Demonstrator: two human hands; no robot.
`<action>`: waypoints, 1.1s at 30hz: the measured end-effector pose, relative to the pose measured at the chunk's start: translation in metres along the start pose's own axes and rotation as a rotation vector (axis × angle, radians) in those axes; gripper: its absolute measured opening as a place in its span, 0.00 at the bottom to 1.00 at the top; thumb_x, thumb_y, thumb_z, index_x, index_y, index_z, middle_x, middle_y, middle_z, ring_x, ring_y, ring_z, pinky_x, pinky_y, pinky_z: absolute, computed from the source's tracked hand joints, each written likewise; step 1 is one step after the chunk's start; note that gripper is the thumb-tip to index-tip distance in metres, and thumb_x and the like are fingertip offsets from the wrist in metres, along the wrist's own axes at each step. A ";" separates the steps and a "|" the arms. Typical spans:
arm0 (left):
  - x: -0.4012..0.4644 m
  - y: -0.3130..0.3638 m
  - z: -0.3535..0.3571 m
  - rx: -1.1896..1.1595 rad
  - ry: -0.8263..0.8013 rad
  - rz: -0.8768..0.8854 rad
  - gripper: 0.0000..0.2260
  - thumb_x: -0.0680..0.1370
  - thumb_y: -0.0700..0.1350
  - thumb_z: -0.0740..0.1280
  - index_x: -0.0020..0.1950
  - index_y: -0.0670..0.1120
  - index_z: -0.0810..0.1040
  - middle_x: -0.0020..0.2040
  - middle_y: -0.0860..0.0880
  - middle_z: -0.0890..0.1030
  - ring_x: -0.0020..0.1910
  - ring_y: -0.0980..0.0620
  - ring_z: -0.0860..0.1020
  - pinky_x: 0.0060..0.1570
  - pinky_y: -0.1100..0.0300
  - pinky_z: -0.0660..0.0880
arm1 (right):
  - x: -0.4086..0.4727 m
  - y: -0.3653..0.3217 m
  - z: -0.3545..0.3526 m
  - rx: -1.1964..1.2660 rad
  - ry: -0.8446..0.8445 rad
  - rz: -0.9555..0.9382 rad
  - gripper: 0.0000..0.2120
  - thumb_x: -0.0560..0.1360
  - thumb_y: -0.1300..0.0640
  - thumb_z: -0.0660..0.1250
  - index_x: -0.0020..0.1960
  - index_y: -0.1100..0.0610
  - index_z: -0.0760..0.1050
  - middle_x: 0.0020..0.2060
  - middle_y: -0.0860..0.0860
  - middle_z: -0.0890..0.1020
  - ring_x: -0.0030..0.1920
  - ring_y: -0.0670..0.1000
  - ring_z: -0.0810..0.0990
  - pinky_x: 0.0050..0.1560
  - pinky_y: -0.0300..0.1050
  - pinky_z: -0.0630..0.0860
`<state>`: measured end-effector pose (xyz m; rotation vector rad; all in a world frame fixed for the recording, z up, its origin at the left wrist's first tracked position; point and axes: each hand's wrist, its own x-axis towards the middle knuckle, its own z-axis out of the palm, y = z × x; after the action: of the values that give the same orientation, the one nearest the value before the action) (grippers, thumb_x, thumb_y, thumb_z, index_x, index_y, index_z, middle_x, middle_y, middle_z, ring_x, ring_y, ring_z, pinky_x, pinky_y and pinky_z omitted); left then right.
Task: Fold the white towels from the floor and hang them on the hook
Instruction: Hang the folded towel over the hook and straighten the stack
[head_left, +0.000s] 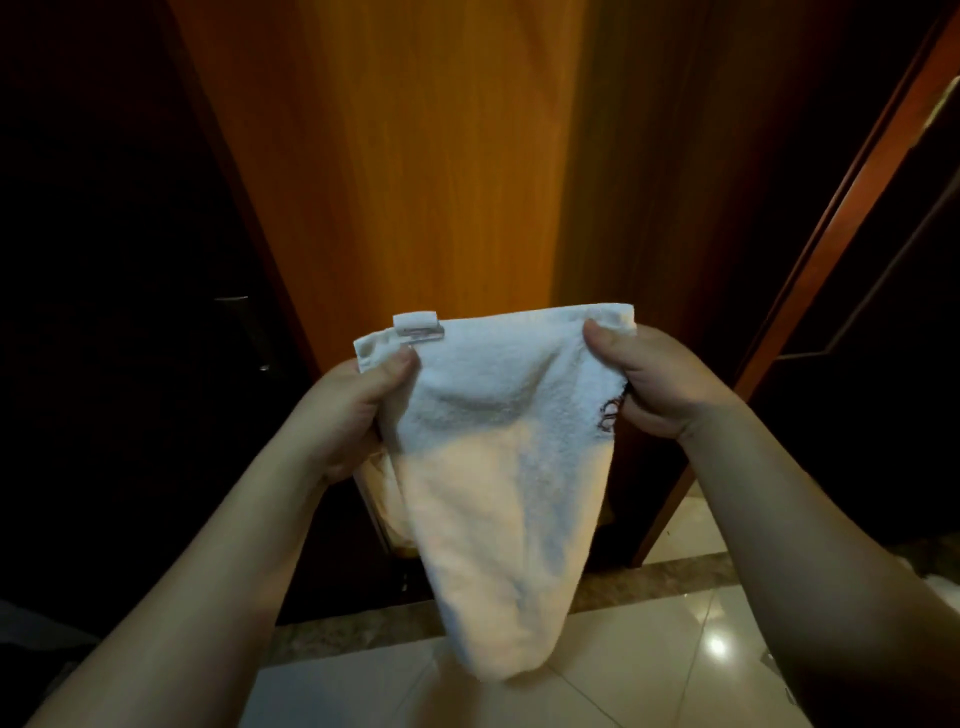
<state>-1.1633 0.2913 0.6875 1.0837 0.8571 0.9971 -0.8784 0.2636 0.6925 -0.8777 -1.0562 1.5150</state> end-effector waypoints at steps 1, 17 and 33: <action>0.000 -0.004 0.002 0.004 0.029 0.005 0.11 0.78 0.48 0.69 0.56 0.44 0.83 0.54 0.43 0.86 0.53 0.46 0.85 0.45 0.56 0.82 | -0.002 0.002 0.001 -0.013 0.039 0.009 0.14 0.78 0.53 0.66 0.58 0.59 0.82 0.57 0.60 0.84 0.59 0.58 0.83 0.53 0.48 0.82; -0.051 -0.053 0.090 0.247 0.390 0.121 0.15 0.84 0.58 0.57 0.59 0.54 0.80 0.45 0.57 0.86 0.44 0.64 0.83 0.40 0.68 0.77 | -0.043 0.080 0.100 -0.428 0.438 -0.066 0.15 0.80 0.37 0.57 0.57 0.42 0.76 0.46 0.38 0.85 0.48 0.35 0.82 0.38 0.24 0.73; -0.047 -0.035 0.088 0.023 -0.116 0.062 0.40 0.72 0.66 0.41 0.82 0.50 0.54 0.81 0.47 0.60 0.78 0.51 0.62 0.78 0.50 0.59 | -0.036 0.067 0.089 -0.259 0.000 -0.067 0.38 0.69 0.23 0.59 0.73 0.40 0.65 0.68 0.36 0.76 0.70 0.37 0.71 0.67 0.35 0.69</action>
<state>-1.0903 0.2153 0.6796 1.1823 0.7463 0.9684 -0.9761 0.2084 0.6605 -1.0093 -1.2888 1.3409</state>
